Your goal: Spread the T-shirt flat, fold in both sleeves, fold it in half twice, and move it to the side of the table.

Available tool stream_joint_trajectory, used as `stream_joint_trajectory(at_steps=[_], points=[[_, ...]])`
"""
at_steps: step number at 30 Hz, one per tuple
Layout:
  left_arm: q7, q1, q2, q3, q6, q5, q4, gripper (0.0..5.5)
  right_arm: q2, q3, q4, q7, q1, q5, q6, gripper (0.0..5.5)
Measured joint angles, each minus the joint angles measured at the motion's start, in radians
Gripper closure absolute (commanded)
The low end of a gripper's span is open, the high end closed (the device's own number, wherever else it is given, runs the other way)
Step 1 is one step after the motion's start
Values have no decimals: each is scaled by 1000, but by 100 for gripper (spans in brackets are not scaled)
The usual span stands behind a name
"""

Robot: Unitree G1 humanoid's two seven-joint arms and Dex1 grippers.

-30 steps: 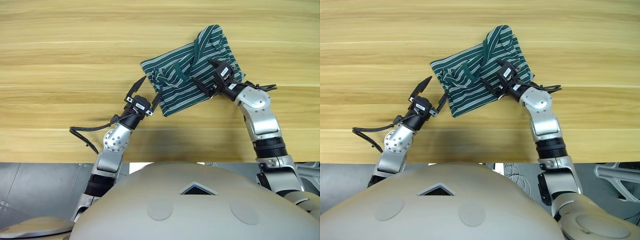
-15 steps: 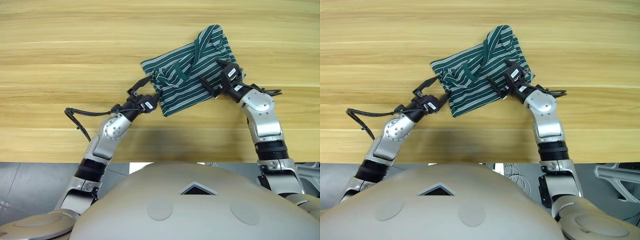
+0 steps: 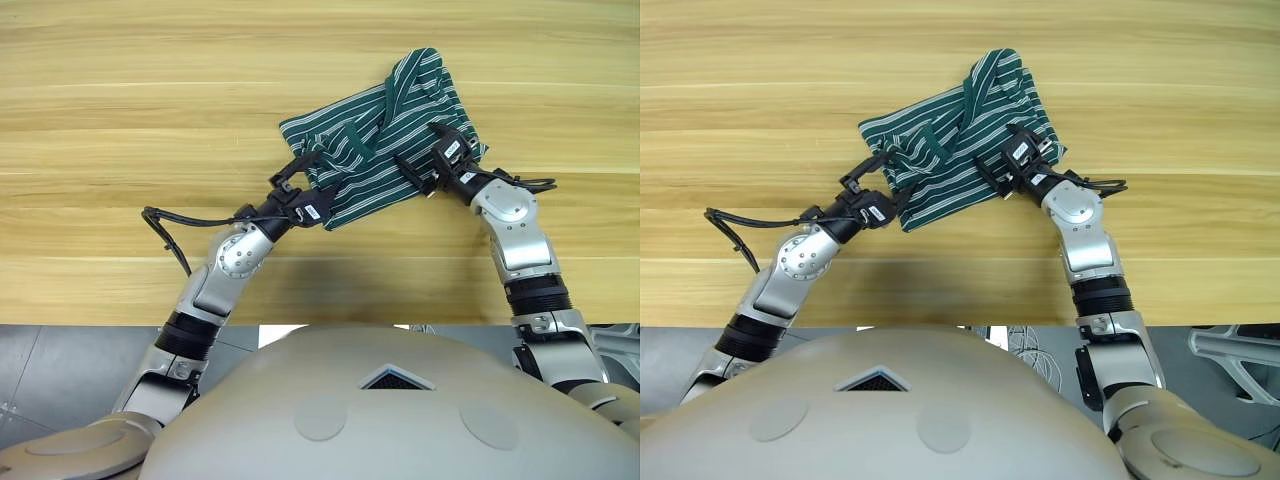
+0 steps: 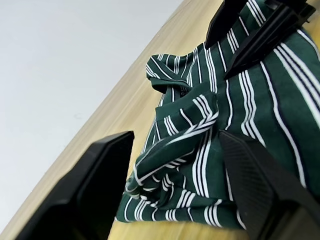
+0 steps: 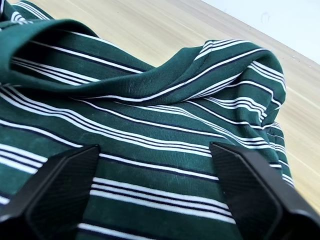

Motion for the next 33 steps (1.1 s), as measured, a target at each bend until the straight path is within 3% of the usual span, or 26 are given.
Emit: stream_joint_trajectory(at_steps=[20, 27, 33], points=[[17, -265, -43, -14, -50, -14, 279, 248, 7, 36, 7, -4, -5, -8, -28, 141], [-32, -449, -124, 166, -73, -317, 582, 248, 8, 57, 32, -3, -20, -11, -58, 141], [-1, -578, -109, 262, -132, -359, 941, 248, 3, 65, 55, 4, -34, -12, -80, 141]])
